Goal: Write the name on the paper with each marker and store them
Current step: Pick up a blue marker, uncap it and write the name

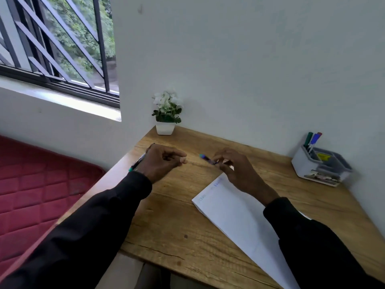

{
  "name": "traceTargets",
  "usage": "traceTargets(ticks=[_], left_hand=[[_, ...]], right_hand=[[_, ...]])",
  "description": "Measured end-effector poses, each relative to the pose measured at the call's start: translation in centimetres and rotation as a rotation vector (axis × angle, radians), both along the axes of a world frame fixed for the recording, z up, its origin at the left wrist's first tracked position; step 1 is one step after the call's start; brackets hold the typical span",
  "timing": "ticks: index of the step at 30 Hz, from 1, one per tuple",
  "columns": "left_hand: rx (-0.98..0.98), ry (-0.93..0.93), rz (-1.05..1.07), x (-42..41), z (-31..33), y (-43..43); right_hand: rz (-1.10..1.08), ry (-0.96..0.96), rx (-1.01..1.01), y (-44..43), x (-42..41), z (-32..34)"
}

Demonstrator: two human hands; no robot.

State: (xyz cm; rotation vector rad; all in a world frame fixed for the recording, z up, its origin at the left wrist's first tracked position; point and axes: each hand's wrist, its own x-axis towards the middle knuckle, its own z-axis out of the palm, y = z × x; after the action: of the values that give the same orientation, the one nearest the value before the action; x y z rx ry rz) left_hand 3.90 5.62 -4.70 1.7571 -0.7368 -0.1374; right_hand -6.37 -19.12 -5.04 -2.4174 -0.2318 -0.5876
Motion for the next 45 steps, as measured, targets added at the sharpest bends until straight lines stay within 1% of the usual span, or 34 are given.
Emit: traceTargets(ticks=[3, 6, 9, 14, 18, 21, 25, 28, 31, 35, 39, 43, 45], left_hand=[[-0.011, -0.012, -0.06, -1.0, 0.5, -2.5], [-0.024, 0.043, -0.153, -2.2, 1.0, -5.0], [-0.057, 0.017, -0.22, -3.7, 1.6, -7.1], [-0.043, -0.168, -0.206, -5.0, 2.4, -8.8], [-0.023, -0.273, -0.228, -5.3, 3.3, -9.1], [0.019, -0.326, -0.257, -4.7, 3.8, -8.9], [0.079, -0.307, -0.304, -3.2, 3.7, -8.5], [0.072, -0.255, -0.318, -1.9, 3.4, -8.4], [0.115, -0.233, -0.28, -0.6, 2.5, -8.5], [0.273, -0.257, -0.122, 0.7, 0.4, -9.0], [0.434, -0.28, -0.032, 1.6, -1.4, -10.1], [0.507, -0.364, -0.002, 1.8, -2.2, -11.1], [0.529, -0.383, 0.005, 2.0, -2.5, -11.3]], right_hand=[[-0.102, 0.039, 0.298, -0.4, -1.5, 1.2], [-0.087, 0.027, 0.56, -0.5, -3.2, 2.1], [-0.055, -0.016, 0.709, -0.6, -4.5, 2.2], [0.023, 0.003, 0.918, -0.9, -5.8, 2.3], [-0.026, 0.037, 0.944, -1.1, -6.0, 2.7], [0.013, 0.07, 0.911, -1.1, -5.8, 3.0], [0.118, 0.135, 0.837, -1.5, -5.4, 3.7], [0.202, 0.239, 0.844, -1.9, -4.8, 3.7], [0.147, 0.237, 0.902, -2.4, -3.8, 2.8], [0.02, 0.181, 0.926, -3.6, -3.3, 1.3], [-0.069, 0.209, 0.797, -4.0, -3.2, 0.1], [-0.18, 0.195, 0.718, -3.6, -2.6, -0.7], [-0.205, 0.187, 0.713, -3.5, -2.5, -1.2]])
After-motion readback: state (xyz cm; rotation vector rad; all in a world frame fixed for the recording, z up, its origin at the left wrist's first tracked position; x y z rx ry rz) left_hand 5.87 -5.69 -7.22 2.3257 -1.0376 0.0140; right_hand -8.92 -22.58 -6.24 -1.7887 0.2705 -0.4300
